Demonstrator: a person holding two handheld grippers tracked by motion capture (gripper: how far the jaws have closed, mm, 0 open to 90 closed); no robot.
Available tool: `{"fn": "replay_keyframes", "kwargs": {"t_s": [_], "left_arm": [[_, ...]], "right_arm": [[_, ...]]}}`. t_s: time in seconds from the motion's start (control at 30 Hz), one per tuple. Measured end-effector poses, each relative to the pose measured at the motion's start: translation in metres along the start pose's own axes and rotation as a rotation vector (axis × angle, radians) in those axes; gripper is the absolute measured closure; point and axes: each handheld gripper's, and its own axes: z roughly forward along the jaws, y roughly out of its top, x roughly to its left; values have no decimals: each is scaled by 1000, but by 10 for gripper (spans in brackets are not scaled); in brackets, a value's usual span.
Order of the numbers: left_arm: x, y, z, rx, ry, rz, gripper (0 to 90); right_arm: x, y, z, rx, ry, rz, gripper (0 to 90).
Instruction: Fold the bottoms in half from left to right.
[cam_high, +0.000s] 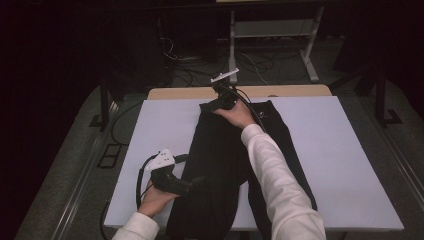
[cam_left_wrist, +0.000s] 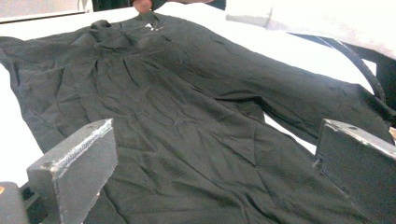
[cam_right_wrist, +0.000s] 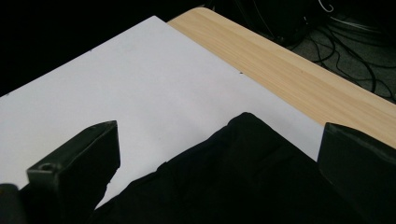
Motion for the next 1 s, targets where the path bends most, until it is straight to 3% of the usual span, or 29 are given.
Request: {"fn": "replay_keyframes", "kwargs": {"t_s": [0.5,0.7,1.0], "left_arm": [[0,0,0,-7,-8,-6,0],[1,0,0,-12,-9,-8,0],[1,1,-1,-15,-8,-7,0]], "right_arm": [[4,4,33,12,-21,33,0],[8,5,43,-2,-57,39,0],[9,1,56,3,-64,56,54]]}}
